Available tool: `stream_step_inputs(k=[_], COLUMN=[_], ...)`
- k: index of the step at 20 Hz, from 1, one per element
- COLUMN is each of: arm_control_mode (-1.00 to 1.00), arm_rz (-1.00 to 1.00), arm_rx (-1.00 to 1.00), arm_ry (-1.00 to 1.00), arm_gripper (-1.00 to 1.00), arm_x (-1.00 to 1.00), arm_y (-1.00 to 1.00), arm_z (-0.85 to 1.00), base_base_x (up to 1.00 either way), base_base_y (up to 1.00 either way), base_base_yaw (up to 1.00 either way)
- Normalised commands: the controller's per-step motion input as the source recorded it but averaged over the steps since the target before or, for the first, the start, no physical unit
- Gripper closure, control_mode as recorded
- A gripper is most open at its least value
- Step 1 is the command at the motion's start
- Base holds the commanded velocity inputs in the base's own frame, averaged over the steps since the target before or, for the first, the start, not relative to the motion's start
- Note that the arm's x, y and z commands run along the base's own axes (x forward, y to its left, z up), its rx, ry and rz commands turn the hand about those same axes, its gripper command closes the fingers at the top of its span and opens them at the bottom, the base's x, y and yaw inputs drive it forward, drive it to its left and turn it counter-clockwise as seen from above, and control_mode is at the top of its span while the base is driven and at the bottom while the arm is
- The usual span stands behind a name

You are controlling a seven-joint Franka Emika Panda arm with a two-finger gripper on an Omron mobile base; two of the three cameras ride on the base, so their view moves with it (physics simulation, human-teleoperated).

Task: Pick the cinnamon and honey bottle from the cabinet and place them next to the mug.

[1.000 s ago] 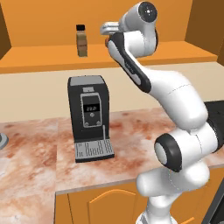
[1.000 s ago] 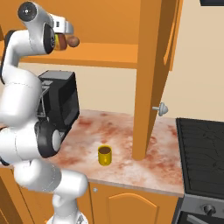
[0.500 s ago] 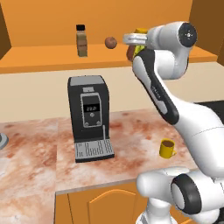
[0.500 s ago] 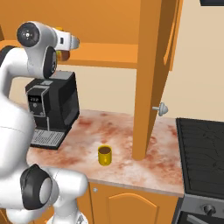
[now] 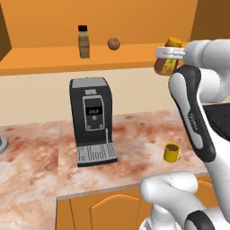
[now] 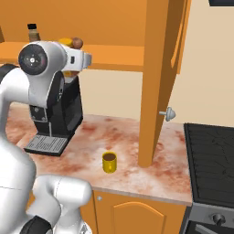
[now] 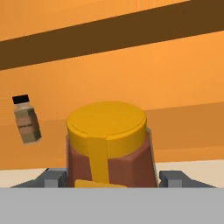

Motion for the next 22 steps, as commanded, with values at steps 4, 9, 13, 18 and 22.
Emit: stream_step_inputs(k=[4, 9, 13, 18, 22], arm_control_mode=[-1.0, -1.0, -1.0, -1.0, -1.0], arm_rz=[0.06, 0.13, 0.1, 0.06, 0.03], arm_rx=[0.0, 0.0, -0.01, -0.04, -0.04], arm_ry=[0.0, -0.04, 0.0, 0.0, 0.0], arm_gripper=[1.0, 1.0, 1.0, 1.0, 1.0], arm_x=[-0.69, -0.49, -0.51, -0.48, -0.19], arm_y=[-0.59, -0.54, -0.37, -0.16, 0.0], arm_z=[-0.09, -0.27, -0.44, -0.72, -0.71], base_base_x=[0.0, 0.0, 0.0, 0.0, 0.0], base_base_y=[0.0, 0.0, 0.0, 0.0, 0.0], base_base_yaw=[0.0, 0.0, 0.0, 0.0, 0.0])
